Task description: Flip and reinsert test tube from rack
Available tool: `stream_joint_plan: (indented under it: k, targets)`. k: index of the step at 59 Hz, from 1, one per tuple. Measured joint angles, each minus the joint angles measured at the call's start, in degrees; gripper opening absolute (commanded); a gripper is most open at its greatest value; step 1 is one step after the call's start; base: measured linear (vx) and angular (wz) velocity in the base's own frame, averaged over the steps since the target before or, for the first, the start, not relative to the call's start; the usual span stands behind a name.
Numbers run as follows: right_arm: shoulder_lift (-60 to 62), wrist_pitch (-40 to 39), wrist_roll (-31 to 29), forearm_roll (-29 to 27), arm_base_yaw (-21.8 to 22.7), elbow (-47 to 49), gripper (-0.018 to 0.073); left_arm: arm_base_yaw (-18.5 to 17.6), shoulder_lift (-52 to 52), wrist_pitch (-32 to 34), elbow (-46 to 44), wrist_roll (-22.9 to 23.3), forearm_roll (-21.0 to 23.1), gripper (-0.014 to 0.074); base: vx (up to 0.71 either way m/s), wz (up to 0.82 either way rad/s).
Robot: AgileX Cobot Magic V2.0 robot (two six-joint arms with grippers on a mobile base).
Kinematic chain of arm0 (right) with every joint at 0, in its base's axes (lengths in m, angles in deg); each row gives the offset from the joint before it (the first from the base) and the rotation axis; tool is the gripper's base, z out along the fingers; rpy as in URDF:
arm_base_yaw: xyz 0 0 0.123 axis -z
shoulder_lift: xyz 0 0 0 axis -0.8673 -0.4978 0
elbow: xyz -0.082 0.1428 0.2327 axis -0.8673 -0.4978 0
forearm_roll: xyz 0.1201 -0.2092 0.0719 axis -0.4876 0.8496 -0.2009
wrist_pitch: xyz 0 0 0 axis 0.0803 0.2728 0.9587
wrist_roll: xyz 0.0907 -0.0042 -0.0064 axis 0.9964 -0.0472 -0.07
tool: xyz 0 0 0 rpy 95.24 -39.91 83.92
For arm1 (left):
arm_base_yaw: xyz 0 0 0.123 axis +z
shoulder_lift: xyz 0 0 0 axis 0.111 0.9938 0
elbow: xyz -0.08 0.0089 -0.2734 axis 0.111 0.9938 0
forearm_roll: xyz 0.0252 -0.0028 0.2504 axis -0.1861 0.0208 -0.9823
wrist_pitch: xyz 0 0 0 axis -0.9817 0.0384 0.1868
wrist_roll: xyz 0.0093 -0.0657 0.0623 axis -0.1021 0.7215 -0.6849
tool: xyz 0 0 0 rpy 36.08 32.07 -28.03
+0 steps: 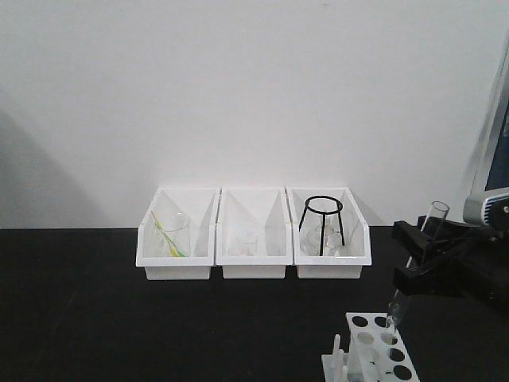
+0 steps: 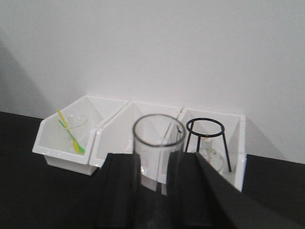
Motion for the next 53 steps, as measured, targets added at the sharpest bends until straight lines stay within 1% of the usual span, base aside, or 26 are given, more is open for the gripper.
stream_joint_plan:
  k: [5,10,17,21,25,30,36,38,41,47,53]
  targets:
    - [-1.3,-1.2,1.7,3.2,0.0,0.0,0.0041,0.0,0.0,0.0,0.0,0.0,0.0,-0.0006,0.00,0.00]
    - [-1.8,-1.9,3.0,8.1,0.0,0.0,0.0041,0.0,0.0,0.0,0.0,0.0,0.0,-0.0006,0.00,0.00]
    - [-2.0,-3.1,5.9,13.5,0.0,0.0,0.0041,0.0,0.0,0.0,0.0,0.0,0.0,-0.0006,0.00,0.00]
    - [-2.0,-3.4,6.7,15.3,0.0,0.0,0.0041,0.0,0.0,0.0,0.0,0.0,0.0,-0.0006,0.00,0.00]
    - [-2.0,-4.0,7.0,15.5,0.0,-0.4,0.0041,0.0,0.0,0.0,0.0,0.0,0.0,-0.0006,0.00,0.00]
    - [-2.0,-5.6,6.3,14.0,0.0,-3.0,0.0041,0.0,0.0,0.0,0.0,0.0,0.0,-0.0006,0.00,0.00]
    - [-2.2,-6.4,-0.2,9.7,0.0,-7.1,0.0041,0.0,0.0,0.0,0.0,0.0,0.0,-0.0006,0.00,0.00]
    - [-2.3,-6.8,-3.0,7.1,0.0,-8.0,0.0041,0.0,0.0,0.0,0.0,0.0,0.0,-0.0006,0.00,0.00]
    - [-2.3,-7.5,-5.4,3.9,0.0,-8.5,0.0041,0.0,0.0,0.0,0.0,0.0,0.0,-0.0006,0.00,0.00]
    - [-2.3,-8.8,-8.1,-1.4,0.0,-8.6,0.0041,0.0,0.0,0.0,0.0,0.0,0.0,-0.0006,0.00,0.00]
    - [-3.2,-10.7,-8.7,-3.2,0.0,-8.6,0.0041,0.0,0.0,0.0,0.0,0.0,0.0,-0.0006,0.00,0.00]
